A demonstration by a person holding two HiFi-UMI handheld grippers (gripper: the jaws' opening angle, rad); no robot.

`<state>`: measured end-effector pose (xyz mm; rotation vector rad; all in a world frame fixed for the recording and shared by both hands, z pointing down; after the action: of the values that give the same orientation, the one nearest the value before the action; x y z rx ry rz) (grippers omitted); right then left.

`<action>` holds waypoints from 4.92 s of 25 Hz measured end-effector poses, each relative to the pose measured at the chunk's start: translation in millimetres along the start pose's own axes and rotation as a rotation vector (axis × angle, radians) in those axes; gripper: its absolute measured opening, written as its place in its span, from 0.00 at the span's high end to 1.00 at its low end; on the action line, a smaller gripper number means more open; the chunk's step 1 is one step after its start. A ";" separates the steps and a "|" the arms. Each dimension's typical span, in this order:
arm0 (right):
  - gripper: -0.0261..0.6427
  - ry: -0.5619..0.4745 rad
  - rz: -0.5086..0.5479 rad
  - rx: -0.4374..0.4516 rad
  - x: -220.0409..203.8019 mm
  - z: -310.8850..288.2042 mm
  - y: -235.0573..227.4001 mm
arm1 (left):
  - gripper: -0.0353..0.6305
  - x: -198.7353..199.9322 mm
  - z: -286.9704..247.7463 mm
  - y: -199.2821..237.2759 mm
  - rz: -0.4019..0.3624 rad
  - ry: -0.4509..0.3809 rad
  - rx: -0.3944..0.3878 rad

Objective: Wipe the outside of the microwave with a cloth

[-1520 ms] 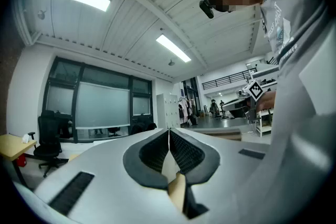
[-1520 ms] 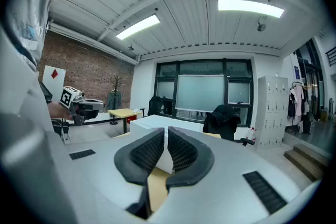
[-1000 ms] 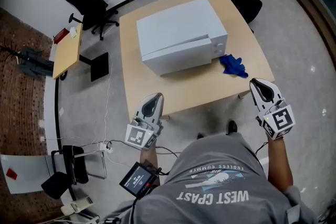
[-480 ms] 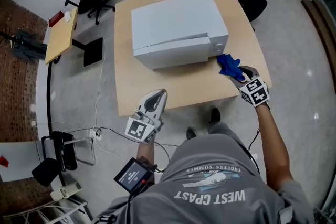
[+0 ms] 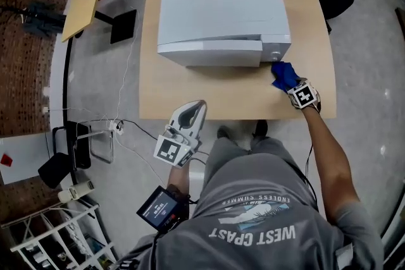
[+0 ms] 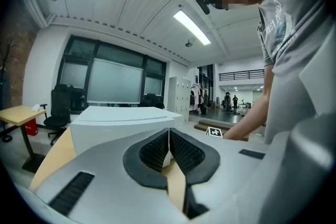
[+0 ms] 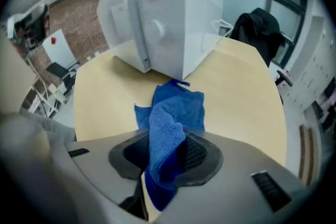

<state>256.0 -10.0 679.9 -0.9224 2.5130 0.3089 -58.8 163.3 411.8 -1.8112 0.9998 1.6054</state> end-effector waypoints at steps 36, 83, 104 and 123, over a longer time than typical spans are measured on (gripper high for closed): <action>0.83 -0.821 -0.088 -0.420 236.6 107.4 142.4 | 0.91 -51.9 137.2 148.0 0.036 0.074 -0.130; 0.84 -0.949 -0.255 -0.381 295.5 126.3 158.1 | 0.91 -31.7 114.3 153.5 -0.009 0.079 -0.182; 0.85 -0.646 -1.210 0.017 97.3 4.5 29.3 | 0.91 -0.1 -22.4 127.0 -0.024 0.137 -0.158; 0.85 -0.957 -0.496 0.189 210.5 135.9 -90.8 | 0.91 49.4 -103.3 76.3 -0.115 0.089 -0.024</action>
<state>217.4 -148.0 455.2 -0.9699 1.3742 0.2572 -56.4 28.0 387.3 -1.9346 0.9012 1.4849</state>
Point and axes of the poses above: the fingertips, and each gripper's own axes: z backward along the fingers, y to its left, x out of its top, the point moved 5 cm from there along z, backward along the fingers, and after that the axes turned 8 degrees about -x, right-handed, at the moved point
